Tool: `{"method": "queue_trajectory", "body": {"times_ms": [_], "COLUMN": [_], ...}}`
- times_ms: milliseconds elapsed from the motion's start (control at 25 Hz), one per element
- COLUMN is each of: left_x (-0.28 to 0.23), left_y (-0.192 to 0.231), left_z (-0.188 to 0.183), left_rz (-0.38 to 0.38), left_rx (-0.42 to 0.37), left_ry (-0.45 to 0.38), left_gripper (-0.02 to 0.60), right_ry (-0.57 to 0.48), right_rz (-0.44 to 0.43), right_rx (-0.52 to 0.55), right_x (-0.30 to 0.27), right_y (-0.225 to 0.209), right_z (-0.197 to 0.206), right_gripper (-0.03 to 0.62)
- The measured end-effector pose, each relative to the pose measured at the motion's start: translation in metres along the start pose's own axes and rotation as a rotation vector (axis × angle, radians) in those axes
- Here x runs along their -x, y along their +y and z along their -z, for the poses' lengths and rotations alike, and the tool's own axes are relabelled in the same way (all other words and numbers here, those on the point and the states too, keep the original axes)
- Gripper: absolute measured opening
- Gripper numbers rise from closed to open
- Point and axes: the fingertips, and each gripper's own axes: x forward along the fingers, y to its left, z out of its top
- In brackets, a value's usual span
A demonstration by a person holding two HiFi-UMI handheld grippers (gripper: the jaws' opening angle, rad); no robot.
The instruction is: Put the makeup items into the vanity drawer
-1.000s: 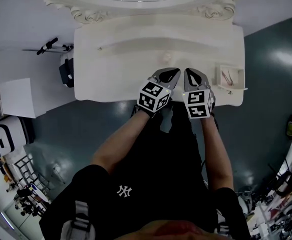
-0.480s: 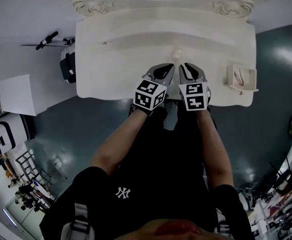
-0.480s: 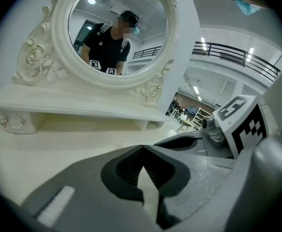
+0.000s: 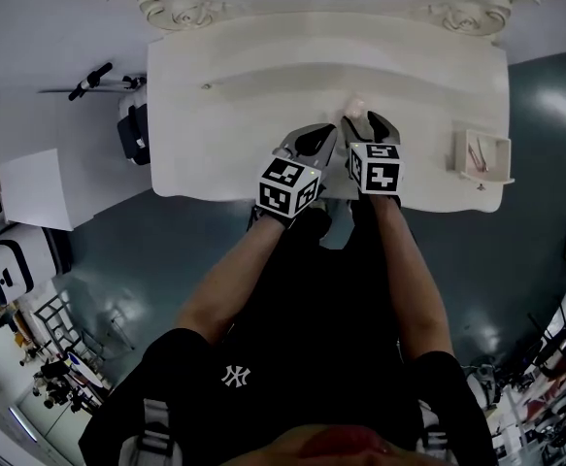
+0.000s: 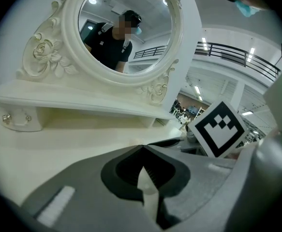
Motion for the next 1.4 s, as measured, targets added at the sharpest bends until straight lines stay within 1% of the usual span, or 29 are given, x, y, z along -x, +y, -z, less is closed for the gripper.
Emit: {"method": "queue_trajectory", "body": {"times_ms": [160, 200, 240, 280, 400, 600, 760, 960, 1160, 1320, 1400], "left_x": [0.001, 0.002, 0.002, 0.003, 0.003, 0.003, -0.001, -0.007, -0.018, -0.035, -0.041], "left_y": [0.004, 0.004, 0.005, 0.005, 0.006, -0.005, -0.024, -0.054, -0.088, -0.121, -0.136], "left_z": [0.0, 0.0, -0.001, -0.002, -0.003, -0.009, -0.016, -0.025, -0.034, -0.042, -0.045], "left_rz": [0.001, 0.001, 0.002, 0.003, 0.008, 0.036, 0.076, 0.132, 0.184, 0.247, 0.272], "left_rx": [-0.005, -0.006, -0.007, -0.007, -0.009, -0.017, -0.033, -0.056, -0.08, -0.112, -0.124], "left_ry": [-0.001, -0.002, -0.004, -0.005, -0.007, -0.008, -0.008, -0.004, -0.001, 0.002, 0.006], "left_gripper": [0.0, 0.0, 0.0, 0.0, 0.0, 0.0, 0.0, 0.0, 0.0, 0.0, 0.0], "right_ry": [0.04, 0.052, 0.059, 0.062, 0.059, 0.029, 0.001, -0.033, -0.063, -0.09, -0.1], "right_rz": [0.013, 0.016, 0.018, 0.02, 0.017, 0.022, 0.049, 0.107, 0.19, 0.261, 0.283], "right_rx": [-0.024, -0.025, -0.027, -0.029, -0.035, -0.038, -0.043, -0.061, -0.101, -0.145, -0.159], "right_x": [-0.011, -0.013, -0.014, -0.014, -0.012, 0.008, 0.036, 0.075, 0.117, 0.148, 0.16], "right_y": [-0.002, -0.002, -0.003, -0.003, -0.004, -0.007, -0.018, -0.042, -0.082, -0.119, -0.131], "right_z": [0.005, 0.006, 0.008, 0.009, 0.008, 0.002, -0.003, -0.006, -0.003, 0.001, 0.002], "right_gripper": [0.248, 0.232, 0.193, 0.187, 0.17, 0.167, 0.167, 0.167, 0.169, 0.169, 0.169]}}
